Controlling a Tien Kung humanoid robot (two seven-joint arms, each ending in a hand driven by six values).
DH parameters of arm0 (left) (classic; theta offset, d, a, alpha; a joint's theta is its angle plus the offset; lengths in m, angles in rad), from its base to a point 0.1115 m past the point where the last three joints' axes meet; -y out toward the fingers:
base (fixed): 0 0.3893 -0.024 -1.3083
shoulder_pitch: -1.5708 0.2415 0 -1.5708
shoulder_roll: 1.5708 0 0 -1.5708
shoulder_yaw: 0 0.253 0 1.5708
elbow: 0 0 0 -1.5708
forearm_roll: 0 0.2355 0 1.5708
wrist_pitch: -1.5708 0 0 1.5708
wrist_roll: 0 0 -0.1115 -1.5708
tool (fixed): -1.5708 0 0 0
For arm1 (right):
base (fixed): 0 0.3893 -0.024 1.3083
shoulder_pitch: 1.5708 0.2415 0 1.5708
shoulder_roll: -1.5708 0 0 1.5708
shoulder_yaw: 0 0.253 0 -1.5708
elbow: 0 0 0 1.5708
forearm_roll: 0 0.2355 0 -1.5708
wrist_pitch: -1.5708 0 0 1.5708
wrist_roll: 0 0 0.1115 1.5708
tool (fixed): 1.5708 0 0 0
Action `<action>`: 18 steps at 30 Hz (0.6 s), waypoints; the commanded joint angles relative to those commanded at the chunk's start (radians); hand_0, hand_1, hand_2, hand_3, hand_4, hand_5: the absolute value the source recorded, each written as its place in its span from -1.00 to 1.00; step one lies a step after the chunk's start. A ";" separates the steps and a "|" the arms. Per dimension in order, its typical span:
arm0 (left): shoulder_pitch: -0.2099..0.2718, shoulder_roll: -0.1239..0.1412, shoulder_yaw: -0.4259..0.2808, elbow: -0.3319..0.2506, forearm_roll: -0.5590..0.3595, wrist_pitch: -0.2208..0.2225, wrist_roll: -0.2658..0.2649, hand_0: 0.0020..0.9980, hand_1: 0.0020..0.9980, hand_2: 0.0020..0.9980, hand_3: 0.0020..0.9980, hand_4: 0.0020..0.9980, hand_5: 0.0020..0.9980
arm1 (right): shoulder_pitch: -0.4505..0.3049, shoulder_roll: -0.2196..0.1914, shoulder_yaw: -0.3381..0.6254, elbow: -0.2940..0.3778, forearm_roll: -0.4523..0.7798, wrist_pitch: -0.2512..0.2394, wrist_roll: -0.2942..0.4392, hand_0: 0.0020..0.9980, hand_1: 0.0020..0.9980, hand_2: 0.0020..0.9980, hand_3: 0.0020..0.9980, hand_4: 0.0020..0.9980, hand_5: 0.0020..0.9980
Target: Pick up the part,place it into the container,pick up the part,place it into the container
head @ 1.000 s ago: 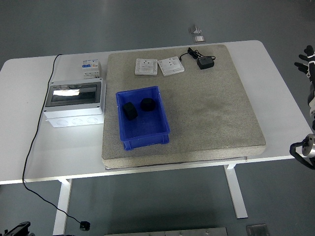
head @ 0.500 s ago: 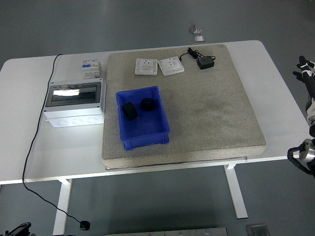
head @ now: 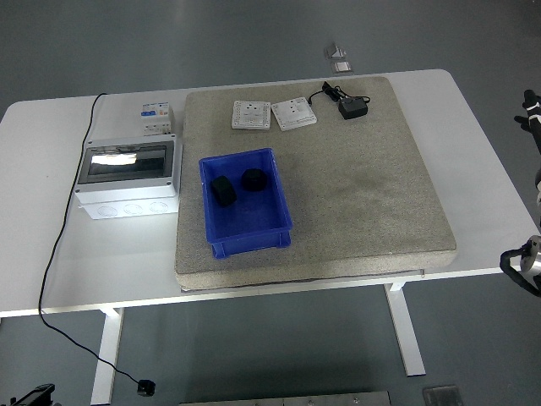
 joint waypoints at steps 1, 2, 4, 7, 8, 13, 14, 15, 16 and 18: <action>0.000 0.000 0.001 0.000 0.001 0.003 0.000 0.47 0.49 0.55 0.70 0.72 0.35 | 0.001 0.001 -0.002 0.001 -0.005 -0.001 -0.002 0.49 0.16 0.34 0.32 0.92 0.31; -0.001 -0.001 0.004 -0.001 0.003 0.010 0.000 0.47 0.49 0.55 0.70 0.72 0.35 | 0.002 0.001 -0.003 0.003 -0.020 -0.003 -0.007 0.49 0.16 0.34 0.32 0.92 0.31; -0.002 -0.003 0.010 -0.001 0.005 0.023 0.000 0.47 0.48 0.52 0.68 0.72 0.37 | 0.004 0.001 -0.006 0.008 -0.056 -0.008 -0.019 0.49 0.17 0.34 0.32 0.91 0.29; -0.003 -0.007 0.024 -0.002 0.008 0.047 0.000 0.47 0.48 0.52 0.68 0.72 0.37 | 0.004 0.000 -0.004 0.016 -0.104 -0.014 -0.036 0.49 0.17 0.34 0.32 0.91 0.29; -0.003 -0.009 0.027 -0.003 0.014 0.057 0.000 0.47 0.48 0.52 0.68 0.72 0.37 | 0.003 -0.001 -0.001 0.019 -0.119 -0.015 -0.041 0.49 0.17 0.34 0.32 0.91 0.29; -0.001 -0.012 0.036 -0.005 0.020 0.070 0.000 0.45 0.46 0.46 0.61 0.47 0.55 | 0.004 -0.002 0.009 0.023 -0.145 -0.017 -0.049 0.49 0.17 0.34 0.33 0.89 0.27; -0.001 -0.012 0.036 -0.005 0.020 0.070 0.000 0.45 0.46 0.46 0.61 0.47 0.55 | 0.005 -0.003 0.010 0.023 -0.145 -0.017 -0.050 0.49 0.17 0.34 0.33 0.89 0.27; 0.000 -0.012 0.037 -0.005 0.019 0.070 0.000 0.45 0.46 0.46 0.61 0.47 0.55 | 0.004 -0.003 0.011 0.023 -0.144 -0.017 -0.050 0.49 0.17 0.34 0.33 0.89 0.27; 0.000 -0.012 0.036 -0.005 0.019 0.070 0.000 0.45 0.46 0.46 0.57 0.44 0.50 | 0.004 -0.003 0.012 0.023 -0.142 -0.017 -0.049 0.49 0.17 0.34 0.33 0.88 0.26; 0.000 -0.011 0.034 -0.005 0.023 0.070 0.000 0.45 0.46 0.46 0.57 0.44 0.50 | 0.003 -0.003 0.015 0.023 -0.137 -0.016 -0.048 0.49 0.17 0.34 0.33 0.88 0.26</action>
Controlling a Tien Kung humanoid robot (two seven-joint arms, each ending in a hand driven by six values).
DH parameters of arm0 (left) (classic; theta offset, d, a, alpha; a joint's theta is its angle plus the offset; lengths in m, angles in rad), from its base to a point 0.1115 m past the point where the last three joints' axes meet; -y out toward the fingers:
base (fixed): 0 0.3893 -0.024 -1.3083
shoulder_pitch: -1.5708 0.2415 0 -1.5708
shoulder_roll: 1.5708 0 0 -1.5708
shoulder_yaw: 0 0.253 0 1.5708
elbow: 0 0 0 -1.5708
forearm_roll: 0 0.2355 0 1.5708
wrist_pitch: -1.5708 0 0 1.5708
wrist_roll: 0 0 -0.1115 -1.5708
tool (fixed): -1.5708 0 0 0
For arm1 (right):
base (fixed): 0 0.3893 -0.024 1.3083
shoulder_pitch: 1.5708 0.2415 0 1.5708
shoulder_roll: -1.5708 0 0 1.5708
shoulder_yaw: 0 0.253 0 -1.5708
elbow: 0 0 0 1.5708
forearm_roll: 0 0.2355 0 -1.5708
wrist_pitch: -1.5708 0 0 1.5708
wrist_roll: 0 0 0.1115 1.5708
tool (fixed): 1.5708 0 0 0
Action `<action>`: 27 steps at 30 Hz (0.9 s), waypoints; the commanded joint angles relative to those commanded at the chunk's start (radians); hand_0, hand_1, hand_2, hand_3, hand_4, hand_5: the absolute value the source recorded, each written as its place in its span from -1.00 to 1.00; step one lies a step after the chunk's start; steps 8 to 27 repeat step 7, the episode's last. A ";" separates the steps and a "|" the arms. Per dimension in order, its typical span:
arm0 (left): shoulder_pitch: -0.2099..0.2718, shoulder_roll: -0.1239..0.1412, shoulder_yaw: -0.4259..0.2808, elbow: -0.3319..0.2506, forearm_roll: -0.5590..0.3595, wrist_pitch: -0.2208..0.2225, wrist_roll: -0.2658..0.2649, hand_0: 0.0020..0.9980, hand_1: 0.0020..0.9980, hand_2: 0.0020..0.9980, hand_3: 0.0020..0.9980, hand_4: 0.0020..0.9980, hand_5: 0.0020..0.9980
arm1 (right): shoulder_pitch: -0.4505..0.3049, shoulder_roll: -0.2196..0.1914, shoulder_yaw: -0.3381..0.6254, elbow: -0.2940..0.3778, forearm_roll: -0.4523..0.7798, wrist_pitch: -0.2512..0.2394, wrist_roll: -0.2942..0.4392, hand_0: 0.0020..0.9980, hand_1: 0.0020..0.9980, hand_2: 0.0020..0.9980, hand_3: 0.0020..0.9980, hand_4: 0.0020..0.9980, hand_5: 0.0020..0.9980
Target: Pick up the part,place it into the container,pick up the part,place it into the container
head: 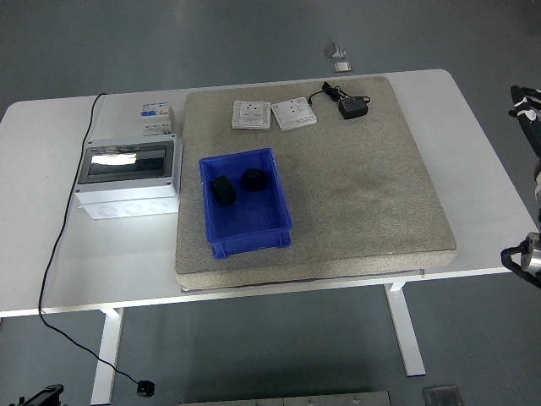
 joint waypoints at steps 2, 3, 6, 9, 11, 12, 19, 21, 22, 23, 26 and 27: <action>-0.001 0.000 -0.006 0.000 0.008 0.001 0.000 0.45 0.46 0.46 0.57 0.44 0.50 | 0.000 0.000 0.002 0.000 0.009 0.001 0.002 0.49 0.17 0.34 0.33 0.88 0.26; -0.001 0.001 -0.009 0.000 0.013 0.002 0.000 0.45 0.46 0.46 0.57 0.44 0.50 | 0.000 -0.001 0.003 0.000 0.014 0.001 0.003 0.49 0.17 0.34 0.33 0.88 0.26; -0.002 0.002 -0.014 0.000 0.021 0.006 0.000 0.44 0.44 0.45 0.37 0.18 0.47 | 0.002 -0.005 0.007 0.004 0.019 0.001 0.004 0.49 0.17 0.34 0.32 0.86 0.25; -0.001 0.002 -0.015 0.000 0.022 0.008 0.000 0.44 0.44 0.45 0.37 0.18 0.47 | 0.003 -0.006 0.009 0.006 0.018 0.001 0.003 0.49 0.17 0.34 0.32 0.86 0.25; -0.001 0.002 -0.015 0.000 0.022 0.008 0.000 0.44 0.44 0.45 0.37 0.18 0.47 | 0.003 -0.006 0.009 0.006 0.018 0.001 0.003 0.49 0.17 0.34 0.32 0.86 0.25; -0.001 0.002 -0.015 0.000 0.022 0.008 0.000 0.44 0.44 0.45 0.37 0.18 0.47 | 0.003 -0.006 0.009 0.006 0.018 0.001 0.003 0.49 0.17 0.34 0.32 0.86 0.25; -0.001 0.002 -0.015 0.000 0.022 0.008 0.000 0.44 0.44 0.45 0.37 0.18 0.47 | 0.003 -0.006 0.009 0.006 0.018 0.001 0.003 0.49 0.17 0.34 0.32 0.86 0.25; -0.001 0.002 -0.015 0.000 0.022 0.008 0.000 0.44 0.44 0.45 0.37 0.18 0.47 | 0.003 -0.006 0.009 0.006 0.018 0.001 0.003 0.49 0.17 0.34 0.32 0.86 0.25; -0.001 0.002 -0.015 0.000 0.022 0.008 0.000 0.44 0.44 0.45 0.37 0.18 0.47 | 0.003 -0.006 0.009 0.006 0.018 0.001 0.003 0.49 0.17 0.34 0.32 0.86 0.25; -0.001 0.002 -0.015 0.000 0.022 0.008 0.000 0.44 0.44 0.45 0.37 0.18 0.47 | 0.003 -0.006 0.009 0.006 0.018 0.001 0.003 0.49 0.17 0.34 0.32 0.86 0.25; -0.001 0.002 -0.015 0.000 0.022 0.008 0.000 0.44 0.44 0.45 0.37 0.18 0.47 | 0.003 -0.006 0.009 0.006 0.018 0.001 0.003 0.49 0.17 0.34 0.32 0.86 0.25; -0.001 0.002 -0.015 0.000 0.022 0.008 0.000 0.44 0.44 0.45 0.37 0.18 0.47 | 0.003 -0.006 0.009 0.006 0.018 0.001 0.003 0.49 0.17 0.34 0.32 0.86 0.25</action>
